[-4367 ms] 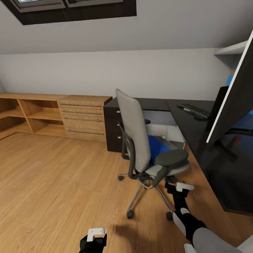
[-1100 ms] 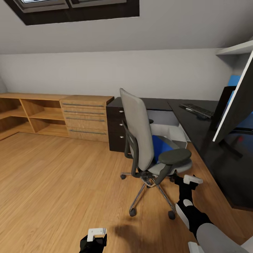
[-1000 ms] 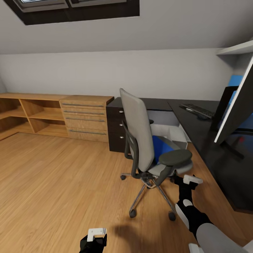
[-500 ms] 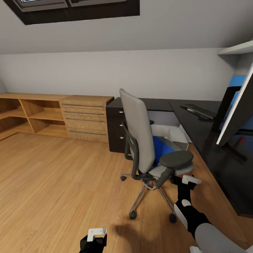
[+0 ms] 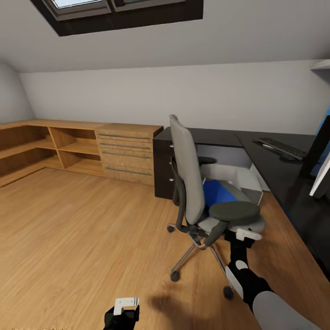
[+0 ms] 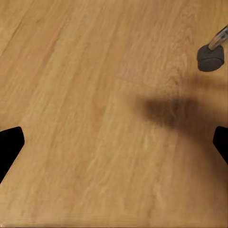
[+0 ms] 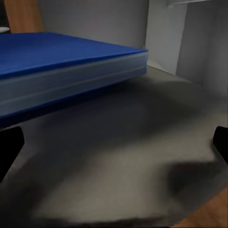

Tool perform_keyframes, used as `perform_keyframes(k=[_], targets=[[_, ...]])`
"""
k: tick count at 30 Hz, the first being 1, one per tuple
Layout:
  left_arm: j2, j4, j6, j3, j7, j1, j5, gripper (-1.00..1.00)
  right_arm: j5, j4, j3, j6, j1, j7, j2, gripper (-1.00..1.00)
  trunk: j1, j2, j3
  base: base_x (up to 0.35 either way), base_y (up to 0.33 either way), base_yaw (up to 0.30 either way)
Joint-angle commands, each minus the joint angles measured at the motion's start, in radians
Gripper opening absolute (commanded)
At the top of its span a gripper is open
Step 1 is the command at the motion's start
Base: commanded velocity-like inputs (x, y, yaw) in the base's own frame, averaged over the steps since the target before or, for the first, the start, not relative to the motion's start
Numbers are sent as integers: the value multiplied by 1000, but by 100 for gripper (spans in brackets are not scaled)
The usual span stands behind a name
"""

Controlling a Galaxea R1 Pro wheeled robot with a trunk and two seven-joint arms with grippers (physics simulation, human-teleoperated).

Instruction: In the bedroom, organize the workspace by keeping the computer under the desk, ensuring the monitor is on the desk, placing the keyboard on the desk next to the monitor, placing the mouse on the desk next to the keyboard, moving the folder from the swivel chair onto the desk next to the mouse, stacking the notebook on top of the folder with the pen on top of the notebook, and positioning the swivel chair next to the desk.

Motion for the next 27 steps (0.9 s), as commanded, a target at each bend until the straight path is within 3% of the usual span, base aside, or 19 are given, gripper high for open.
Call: perform_keyframes(k=[1, 12, 27], targets=[[1, -1, 2, -5, 8, 0, 5, 100, -10, 0, 9, -4, -1, -4, -1, 100, 0, 0, -1, 0, 0, 196], [1, -1, 2, -5, 8, 0, 6, 100, -10, 1, 9, -4, -1, -4, 3, 100, 0, 0, -1, 0, 0, 166], [0, -1, 2, -5, 8, 0, 5, 100, -12, 2, 9, -4, -1, -4, 5, 100, 0, 0, -1, 0, 0, 42]])
